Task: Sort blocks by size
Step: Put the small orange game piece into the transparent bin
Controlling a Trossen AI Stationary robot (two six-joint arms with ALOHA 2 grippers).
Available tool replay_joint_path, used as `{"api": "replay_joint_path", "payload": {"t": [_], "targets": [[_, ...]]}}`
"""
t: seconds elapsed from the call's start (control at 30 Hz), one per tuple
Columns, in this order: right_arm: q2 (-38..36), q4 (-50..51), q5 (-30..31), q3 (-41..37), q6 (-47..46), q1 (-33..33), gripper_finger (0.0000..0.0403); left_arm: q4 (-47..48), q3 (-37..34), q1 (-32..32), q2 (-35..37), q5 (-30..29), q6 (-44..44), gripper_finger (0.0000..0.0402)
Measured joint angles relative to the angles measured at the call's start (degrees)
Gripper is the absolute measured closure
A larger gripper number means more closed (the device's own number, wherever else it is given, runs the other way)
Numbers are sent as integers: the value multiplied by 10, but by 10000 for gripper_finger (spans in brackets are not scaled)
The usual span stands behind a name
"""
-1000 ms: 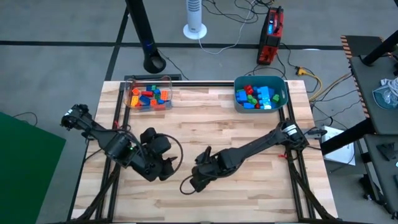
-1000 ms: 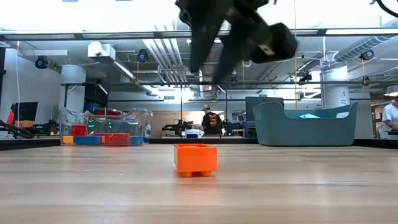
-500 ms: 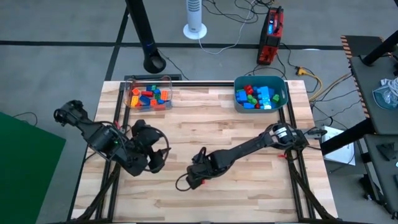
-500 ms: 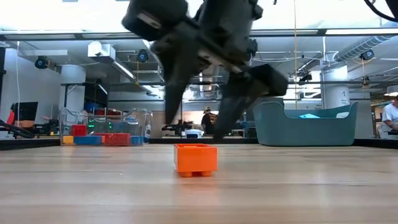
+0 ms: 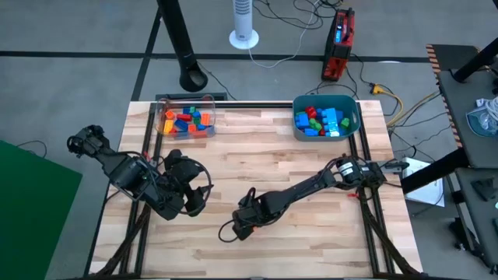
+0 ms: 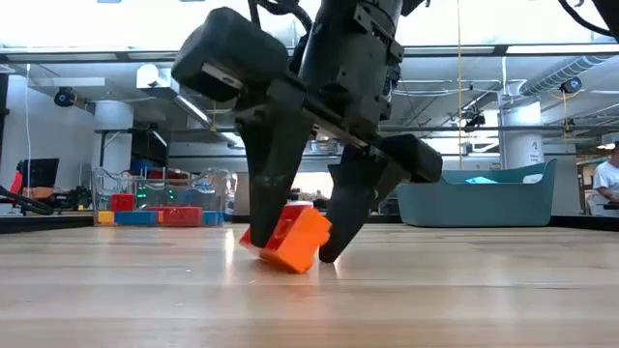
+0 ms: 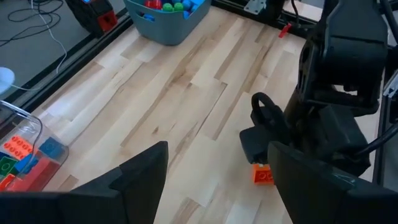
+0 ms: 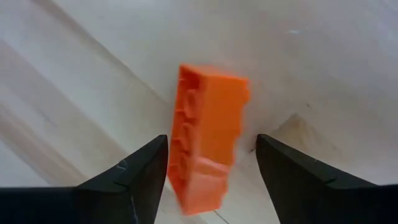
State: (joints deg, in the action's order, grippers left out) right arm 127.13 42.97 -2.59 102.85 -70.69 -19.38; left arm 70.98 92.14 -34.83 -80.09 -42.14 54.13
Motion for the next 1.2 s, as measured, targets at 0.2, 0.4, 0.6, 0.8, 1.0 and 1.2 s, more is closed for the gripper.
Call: {"api": "replay_joint_path", "payload": {"t": [0.2,0.4,0.6,0.8,1.0,1.2], "targets": [[1,1,22,0,73,-6,179,2,0,-3,0,2,0,139],[1,2,21,0,99,-5,208,2,0,-4,-1,11,0,139],[1,-4,23,-1,116,-6,300,2,0,-4,-3,11,0,139],[-22,-1,22,-1,143,-6,320,4,0,-4,-6,11,0,139],[-68,0,57,-1,177,8,320,4,0,-5,-6,12,0,139],[-113,-5,101,0,233,74,320,12,0,-9,-6,51,4,139]]}}
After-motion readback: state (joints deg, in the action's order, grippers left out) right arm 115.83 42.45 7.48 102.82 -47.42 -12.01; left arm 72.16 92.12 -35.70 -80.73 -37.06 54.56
